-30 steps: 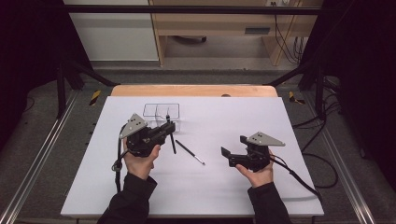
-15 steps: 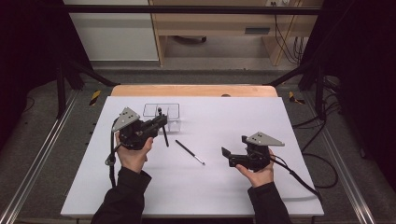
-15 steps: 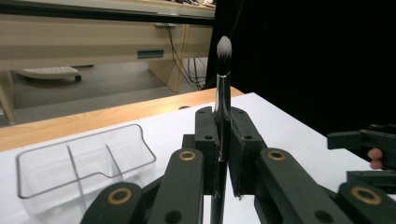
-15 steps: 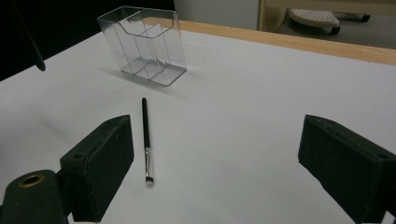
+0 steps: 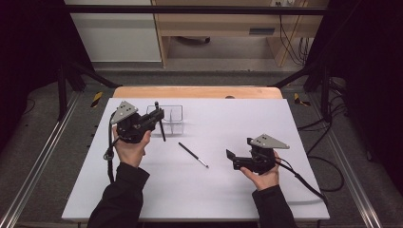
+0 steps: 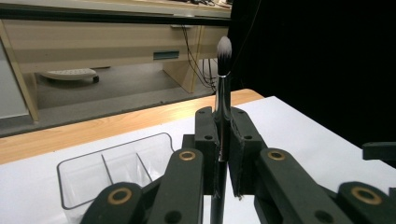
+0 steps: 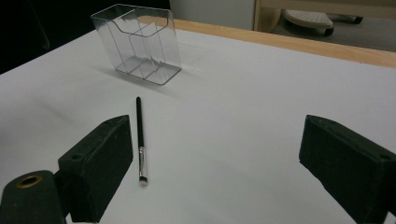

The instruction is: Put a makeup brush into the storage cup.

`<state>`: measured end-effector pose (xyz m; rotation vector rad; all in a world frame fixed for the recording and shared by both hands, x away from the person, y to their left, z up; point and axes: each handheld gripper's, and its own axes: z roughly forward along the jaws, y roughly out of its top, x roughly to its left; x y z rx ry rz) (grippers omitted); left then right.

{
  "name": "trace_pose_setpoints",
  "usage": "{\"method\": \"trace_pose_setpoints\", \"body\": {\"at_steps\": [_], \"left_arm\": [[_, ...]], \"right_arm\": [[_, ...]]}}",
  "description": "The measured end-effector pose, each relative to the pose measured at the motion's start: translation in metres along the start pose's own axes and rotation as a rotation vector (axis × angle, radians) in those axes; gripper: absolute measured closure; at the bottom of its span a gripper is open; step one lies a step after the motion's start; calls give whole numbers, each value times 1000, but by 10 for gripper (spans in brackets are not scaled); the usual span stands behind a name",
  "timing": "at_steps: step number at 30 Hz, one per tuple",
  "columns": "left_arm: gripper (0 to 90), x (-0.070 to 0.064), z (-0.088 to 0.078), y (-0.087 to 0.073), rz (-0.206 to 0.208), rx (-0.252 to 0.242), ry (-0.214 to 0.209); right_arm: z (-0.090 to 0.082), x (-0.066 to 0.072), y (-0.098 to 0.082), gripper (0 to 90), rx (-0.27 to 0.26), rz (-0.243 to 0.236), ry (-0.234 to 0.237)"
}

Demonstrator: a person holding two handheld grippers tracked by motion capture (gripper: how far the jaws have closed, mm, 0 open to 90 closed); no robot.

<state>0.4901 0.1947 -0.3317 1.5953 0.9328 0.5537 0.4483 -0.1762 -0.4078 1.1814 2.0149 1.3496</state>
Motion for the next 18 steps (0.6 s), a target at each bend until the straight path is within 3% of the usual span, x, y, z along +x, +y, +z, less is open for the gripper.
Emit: {"method": "trace_pose_setpoints", "body": {"at_steps": [18], "left_arm": [[828, 16, 18, 17, 21, 15, 48]], "right_arm": [[-2, -2, 1, 108, -2, -7, -11]]}}
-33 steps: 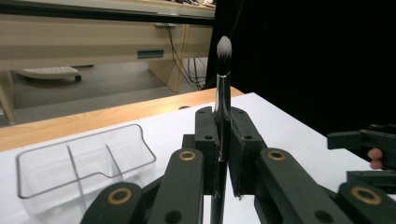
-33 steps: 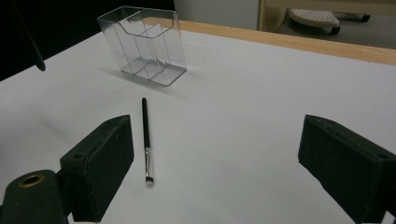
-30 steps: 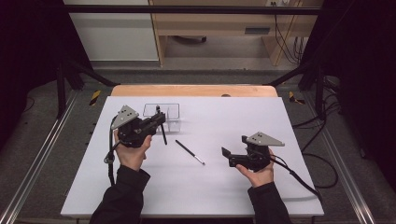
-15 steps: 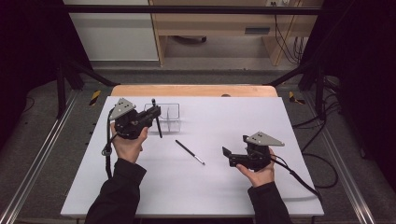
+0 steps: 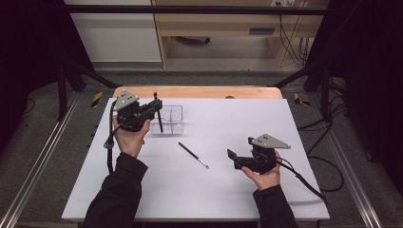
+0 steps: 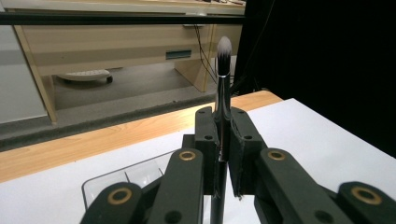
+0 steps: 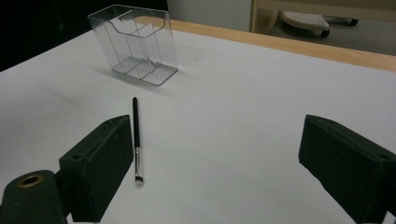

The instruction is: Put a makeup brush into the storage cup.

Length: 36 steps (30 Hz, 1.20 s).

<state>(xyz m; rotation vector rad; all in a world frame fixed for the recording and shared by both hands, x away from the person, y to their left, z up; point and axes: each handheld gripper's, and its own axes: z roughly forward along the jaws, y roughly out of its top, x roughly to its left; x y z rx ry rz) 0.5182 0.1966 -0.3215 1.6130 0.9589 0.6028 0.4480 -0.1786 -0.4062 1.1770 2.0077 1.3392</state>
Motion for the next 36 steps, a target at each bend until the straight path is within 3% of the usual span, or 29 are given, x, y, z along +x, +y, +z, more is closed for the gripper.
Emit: {"method": "trace_pose_setpoints", "body": {"at_steps": [23, 36], "left_arm": [[828, 17, 22, 17, -1, -11, 32], [828, 22, 39, 15, 11, -9, 58]], "right_arm": [[1, -3, -1, 87, 16, -10, -10], [0, -4, 0, 81, 7, -3, -11]]}}
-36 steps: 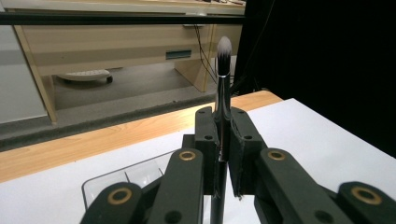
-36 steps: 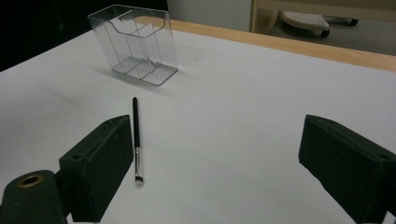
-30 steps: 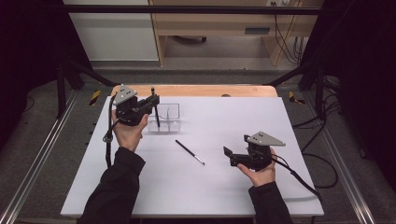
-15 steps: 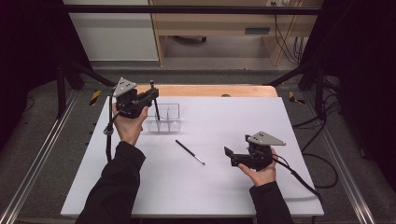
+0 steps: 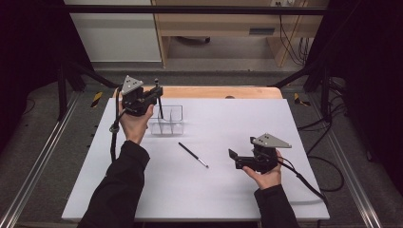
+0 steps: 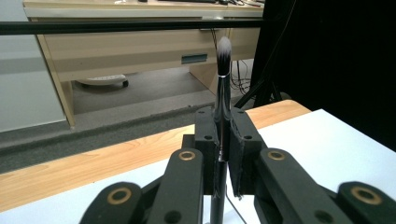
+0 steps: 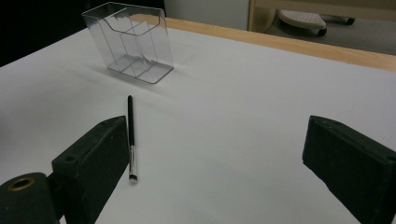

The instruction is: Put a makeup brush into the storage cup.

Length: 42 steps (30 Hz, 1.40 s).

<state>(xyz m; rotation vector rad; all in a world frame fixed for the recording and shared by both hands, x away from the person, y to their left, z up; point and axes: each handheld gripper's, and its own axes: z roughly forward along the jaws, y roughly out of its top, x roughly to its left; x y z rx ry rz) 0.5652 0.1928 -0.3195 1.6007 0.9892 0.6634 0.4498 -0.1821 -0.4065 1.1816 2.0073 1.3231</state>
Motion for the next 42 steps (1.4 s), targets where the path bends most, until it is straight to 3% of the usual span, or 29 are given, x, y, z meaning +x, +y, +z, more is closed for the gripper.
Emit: {"method": "trace_pose_setpoints", "body": {"at_steps": [26, 42], "left_arm": [[828, 15, 30, -7, 6, -5, 32], [828, 14, 42, -19, 13, 29, 41]], "right_arm": [[-1, 0, 0, 79, -4, -2, 3], [-3, 0, 1, 83, -12, -3, 2]]}}
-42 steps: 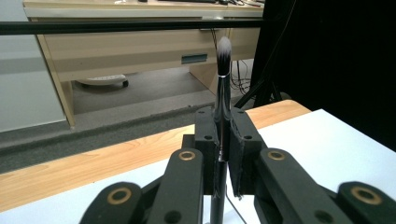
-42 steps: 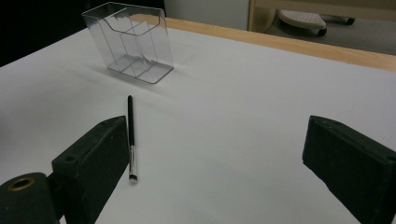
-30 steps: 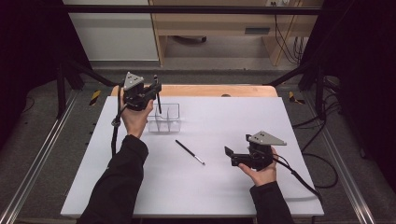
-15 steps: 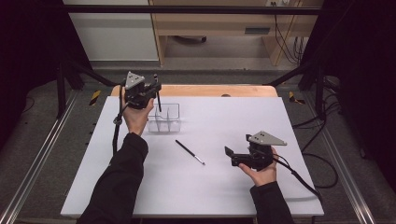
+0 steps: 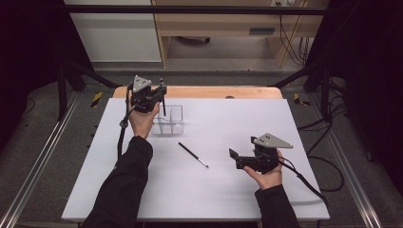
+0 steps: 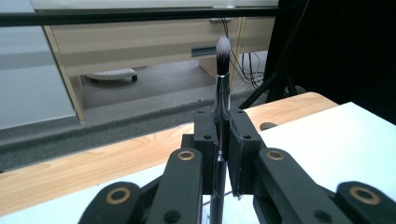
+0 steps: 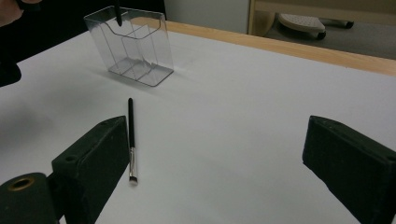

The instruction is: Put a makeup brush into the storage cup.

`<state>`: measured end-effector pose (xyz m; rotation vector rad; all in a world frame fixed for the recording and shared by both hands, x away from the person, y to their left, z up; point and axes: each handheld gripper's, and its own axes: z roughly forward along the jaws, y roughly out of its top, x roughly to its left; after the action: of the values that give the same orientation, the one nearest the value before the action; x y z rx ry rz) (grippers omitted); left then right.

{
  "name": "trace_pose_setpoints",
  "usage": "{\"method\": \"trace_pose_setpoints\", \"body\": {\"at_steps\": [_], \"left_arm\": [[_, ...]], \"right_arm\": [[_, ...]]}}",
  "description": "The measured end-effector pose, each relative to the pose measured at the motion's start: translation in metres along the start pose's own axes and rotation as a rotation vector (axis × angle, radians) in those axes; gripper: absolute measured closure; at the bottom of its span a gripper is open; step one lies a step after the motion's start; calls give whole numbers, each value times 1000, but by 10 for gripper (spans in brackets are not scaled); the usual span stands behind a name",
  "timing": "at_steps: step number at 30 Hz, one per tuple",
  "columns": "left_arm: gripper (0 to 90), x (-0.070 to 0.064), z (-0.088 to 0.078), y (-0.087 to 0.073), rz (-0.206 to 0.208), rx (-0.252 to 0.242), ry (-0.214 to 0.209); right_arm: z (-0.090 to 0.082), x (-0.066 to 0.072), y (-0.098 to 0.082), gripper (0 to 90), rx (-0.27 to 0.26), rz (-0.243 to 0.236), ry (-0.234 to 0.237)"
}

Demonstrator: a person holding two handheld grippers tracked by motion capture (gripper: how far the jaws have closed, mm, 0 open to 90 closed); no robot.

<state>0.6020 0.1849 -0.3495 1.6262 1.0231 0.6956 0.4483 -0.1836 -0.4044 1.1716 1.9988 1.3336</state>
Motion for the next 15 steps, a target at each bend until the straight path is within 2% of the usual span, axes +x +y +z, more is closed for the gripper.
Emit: {"method": "trace_pose_setpoints", "body": {"at_steps": [15], "left_arm": [[829, 1, 4, -16, 2, 24, 4]], "right_arm": [[0, 0, 0, 88, -2, 4, 9]]}}
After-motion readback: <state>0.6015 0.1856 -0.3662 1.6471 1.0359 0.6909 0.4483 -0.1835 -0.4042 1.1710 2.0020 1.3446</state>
